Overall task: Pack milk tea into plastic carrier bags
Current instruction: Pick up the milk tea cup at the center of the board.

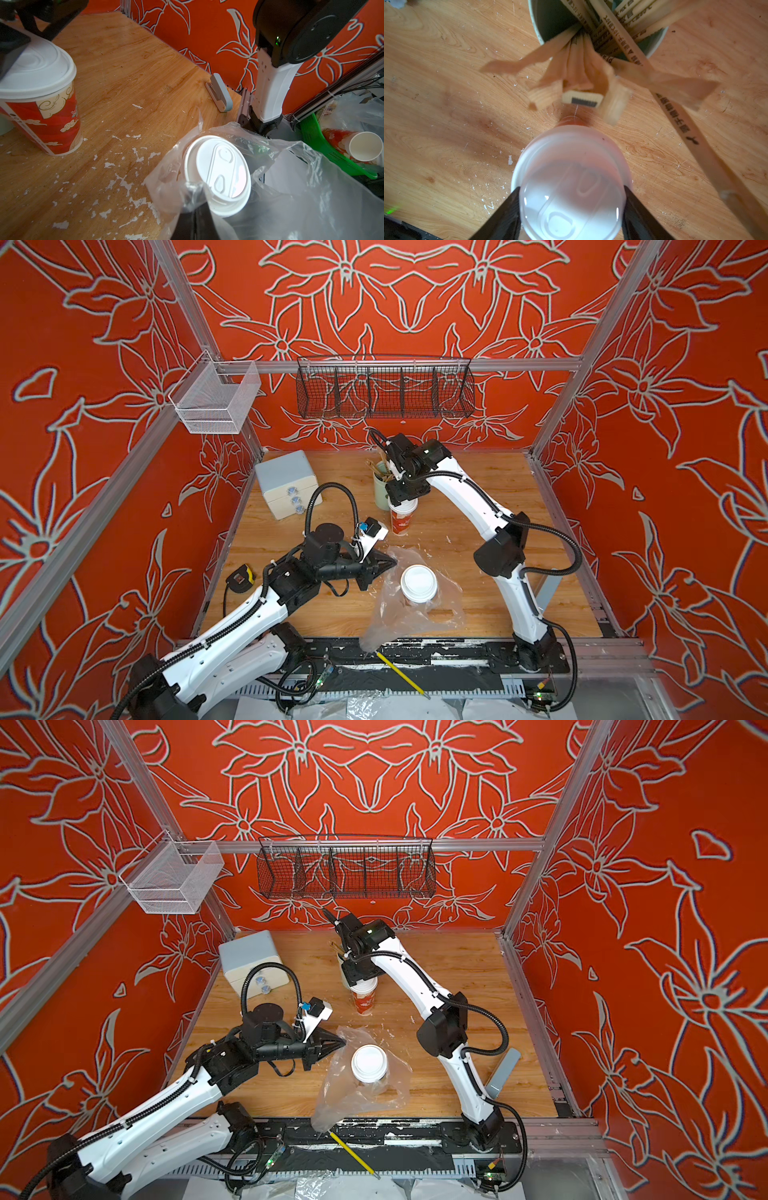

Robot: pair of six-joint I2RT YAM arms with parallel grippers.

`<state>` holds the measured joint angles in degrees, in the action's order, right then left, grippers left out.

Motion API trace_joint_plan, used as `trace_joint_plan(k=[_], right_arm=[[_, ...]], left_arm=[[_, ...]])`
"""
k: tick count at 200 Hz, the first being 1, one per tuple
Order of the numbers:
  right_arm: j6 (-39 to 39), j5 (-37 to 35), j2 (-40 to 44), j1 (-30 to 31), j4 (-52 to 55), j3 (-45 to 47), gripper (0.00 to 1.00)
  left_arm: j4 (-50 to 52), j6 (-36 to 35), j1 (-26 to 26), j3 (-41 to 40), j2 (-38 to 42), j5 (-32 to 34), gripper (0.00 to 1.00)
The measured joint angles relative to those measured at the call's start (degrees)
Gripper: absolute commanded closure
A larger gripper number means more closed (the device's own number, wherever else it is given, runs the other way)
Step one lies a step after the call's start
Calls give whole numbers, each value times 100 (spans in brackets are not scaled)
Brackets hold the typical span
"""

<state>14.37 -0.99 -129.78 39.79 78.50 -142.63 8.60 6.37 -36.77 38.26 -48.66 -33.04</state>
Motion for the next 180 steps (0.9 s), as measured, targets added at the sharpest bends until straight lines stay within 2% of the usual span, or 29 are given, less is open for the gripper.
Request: trace_joint_plan(k=[26, 100, 144, 180], right_arm=[[0, -2, -2, 0, 0, -2, 65], [-2, -9, 4, 0, 42, -35, 82], [-11, -9, 50, 0, 219, -260, 90], [-24, -7, 227, 0, 282, -413, 90]], left_arm=[[0, 0, 0, 0, 50, 4, 100], [0, 0, 0, 0, 72, 42, 100], [0, 0, 0, 0, 98, 44, 100], [-2, 0, 0, 0, 129, 44, 100]])
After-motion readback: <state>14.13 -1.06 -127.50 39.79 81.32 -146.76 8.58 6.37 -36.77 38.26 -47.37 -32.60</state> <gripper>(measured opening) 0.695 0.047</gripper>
